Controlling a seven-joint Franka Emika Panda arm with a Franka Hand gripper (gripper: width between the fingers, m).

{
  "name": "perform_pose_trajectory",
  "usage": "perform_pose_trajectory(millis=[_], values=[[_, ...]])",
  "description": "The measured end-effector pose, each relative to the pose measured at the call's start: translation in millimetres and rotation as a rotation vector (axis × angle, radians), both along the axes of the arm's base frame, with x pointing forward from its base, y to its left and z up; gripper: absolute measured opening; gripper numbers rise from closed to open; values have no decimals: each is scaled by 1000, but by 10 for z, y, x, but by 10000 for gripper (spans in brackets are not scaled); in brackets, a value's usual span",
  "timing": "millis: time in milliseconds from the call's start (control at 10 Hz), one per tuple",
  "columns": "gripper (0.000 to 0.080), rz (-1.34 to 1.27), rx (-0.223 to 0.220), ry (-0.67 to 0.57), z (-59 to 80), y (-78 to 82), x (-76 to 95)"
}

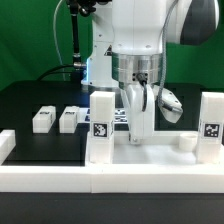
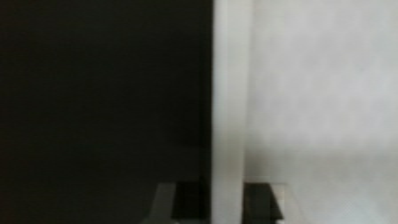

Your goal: Assemble desk

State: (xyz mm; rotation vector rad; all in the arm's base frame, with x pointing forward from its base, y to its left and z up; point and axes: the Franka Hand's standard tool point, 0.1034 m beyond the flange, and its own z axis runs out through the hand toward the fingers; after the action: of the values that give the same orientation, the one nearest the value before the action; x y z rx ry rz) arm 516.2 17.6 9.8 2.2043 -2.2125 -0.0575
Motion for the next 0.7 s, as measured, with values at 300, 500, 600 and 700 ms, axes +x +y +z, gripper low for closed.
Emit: perform_pose_trajectory(millis=[300,500,600,700], values=[[64,54,0,-5,14,-87,-46],[62,100,7,-11,86,-165,-157],[60,112,10,-5,101,-171,-224],[60,128,6,-11,99,-192,-242]])
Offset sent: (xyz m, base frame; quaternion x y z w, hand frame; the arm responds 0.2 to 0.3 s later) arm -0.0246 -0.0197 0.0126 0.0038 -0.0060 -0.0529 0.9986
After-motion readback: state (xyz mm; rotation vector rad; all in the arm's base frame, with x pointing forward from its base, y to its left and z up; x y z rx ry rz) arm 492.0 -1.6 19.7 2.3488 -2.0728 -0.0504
